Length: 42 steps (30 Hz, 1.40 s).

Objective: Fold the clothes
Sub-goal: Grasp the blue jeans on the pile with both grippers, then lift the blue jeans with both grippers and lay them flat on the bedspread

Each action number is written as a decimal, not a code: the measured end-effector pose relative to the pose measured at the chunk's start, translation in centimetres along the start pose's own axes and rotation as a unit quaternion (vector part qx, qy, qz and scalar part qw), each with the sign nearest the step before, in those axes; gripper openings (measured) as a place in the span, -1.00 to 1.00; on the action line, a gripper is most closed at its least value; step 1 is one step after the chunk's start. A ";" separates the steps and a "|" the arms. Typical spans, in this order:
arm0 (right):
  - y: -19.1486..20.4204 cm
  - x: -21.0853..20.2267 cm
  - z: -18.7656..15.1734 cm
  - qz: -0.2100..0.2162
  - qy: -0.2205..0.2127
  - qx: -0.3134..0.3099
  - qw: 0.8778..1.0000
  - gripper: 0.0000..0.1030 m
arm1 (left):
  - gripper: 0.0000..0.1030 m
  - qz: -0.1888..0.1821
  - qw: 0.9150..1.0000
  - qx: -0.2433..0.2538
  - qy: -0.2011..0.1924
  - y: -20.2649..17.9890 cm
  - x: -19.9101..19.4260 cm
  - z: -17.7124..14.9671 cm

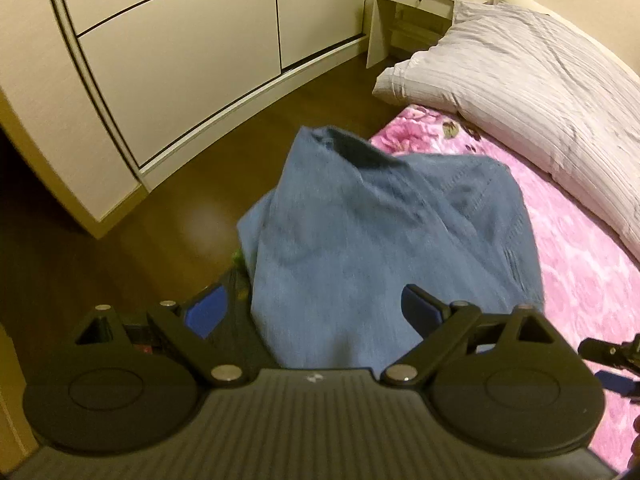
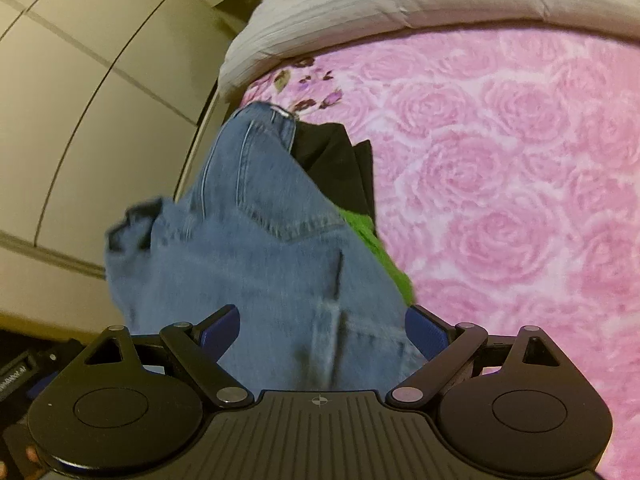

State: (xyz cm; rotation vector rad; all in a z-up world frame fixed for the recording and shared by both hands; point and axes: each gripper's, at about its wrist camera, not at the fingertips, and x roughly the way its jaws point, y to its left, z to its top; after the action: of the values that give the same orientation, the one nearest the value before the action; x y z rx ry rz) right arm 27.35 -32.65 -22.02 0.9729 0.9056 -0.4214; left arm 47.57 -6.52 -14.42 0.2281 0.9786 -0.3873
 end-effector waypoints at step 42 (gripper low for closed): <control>2.1 -15.9 -1.7 0.135 -0.306 -0.094 0.938 -0.94 | -0.80 -0.210 0.945 0.100 -0.232 -7.7 -16.5 5.3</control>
State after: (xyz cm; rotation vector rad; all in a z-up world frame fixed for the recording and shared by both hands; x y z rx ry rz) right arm 18.83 -31.34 -8.38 0.7107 0.2355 -0.3634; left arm 40.16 -11.87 2.25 0.1007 0.5134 -0.8917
